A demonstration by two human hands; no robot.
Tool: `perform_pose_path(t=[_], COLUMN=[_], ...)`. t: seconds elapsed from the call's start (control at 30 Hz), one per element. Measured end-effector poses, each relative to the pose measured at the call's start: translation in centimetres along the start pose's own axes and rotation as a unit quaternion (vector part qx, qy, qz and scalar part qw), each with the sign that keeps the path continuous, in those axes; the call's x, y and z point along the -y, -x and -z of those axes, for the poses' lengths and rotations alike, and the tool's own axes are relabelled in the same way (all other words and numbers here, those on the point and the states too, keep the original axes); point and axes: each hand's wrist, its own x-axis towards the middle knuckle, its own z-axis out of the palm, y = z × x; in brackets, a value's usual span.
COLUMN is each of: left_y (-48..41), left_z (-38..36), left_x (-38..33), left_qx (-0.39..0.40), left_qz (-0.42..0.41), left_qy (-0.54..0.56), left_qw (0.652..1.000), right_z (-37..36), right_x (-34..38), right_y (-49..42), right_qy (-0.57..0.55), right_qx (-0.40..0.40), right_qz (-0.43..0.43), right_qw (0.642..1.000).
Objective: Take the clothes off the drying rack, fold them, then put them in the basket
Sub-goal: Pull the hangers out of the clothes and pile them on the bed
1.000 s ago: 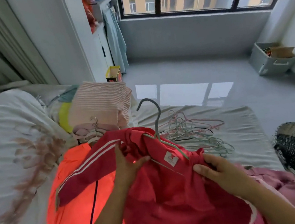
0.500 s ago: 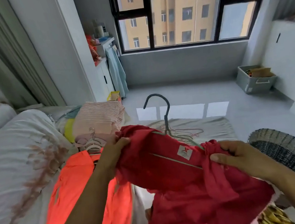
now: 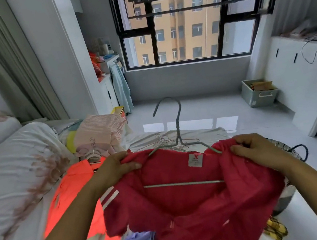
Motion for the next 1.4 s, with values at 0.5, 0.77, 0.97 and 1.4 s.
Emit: perform_pose_path(t=[0.5,0.77,0.97,1.4], left_y=[3.0,6.9,5.4,-10.1], left_z=[-4.0,-4.0,-7.1,-10.3], left_x=[0.8,10.4,10.2,6.0], left_qx=[-0.049,-0.081,-0.142,-0.205], left_qz=[-0.049,0.172,0.228,0.209], left_qy=[-0.036,0.044,0.182,0.469], left_qw=[0.997,0.981,0.946,0.833], right_z=[-5.7,-5.0,-4.1,-7.7], right_x=[3.8,-1.5,-1.8,-0.7], right_y=[-1.5,-0.5,-2.6,-12.4], right_qy=[0.060,0.119,-0.200,-0.170], right_qx=[0.006,0.023,-0.115,-0.174], right_qz=[0.000,-0.060,-0.083,-0.002], right_qw=[0.998,0.991,0.970,0.970])
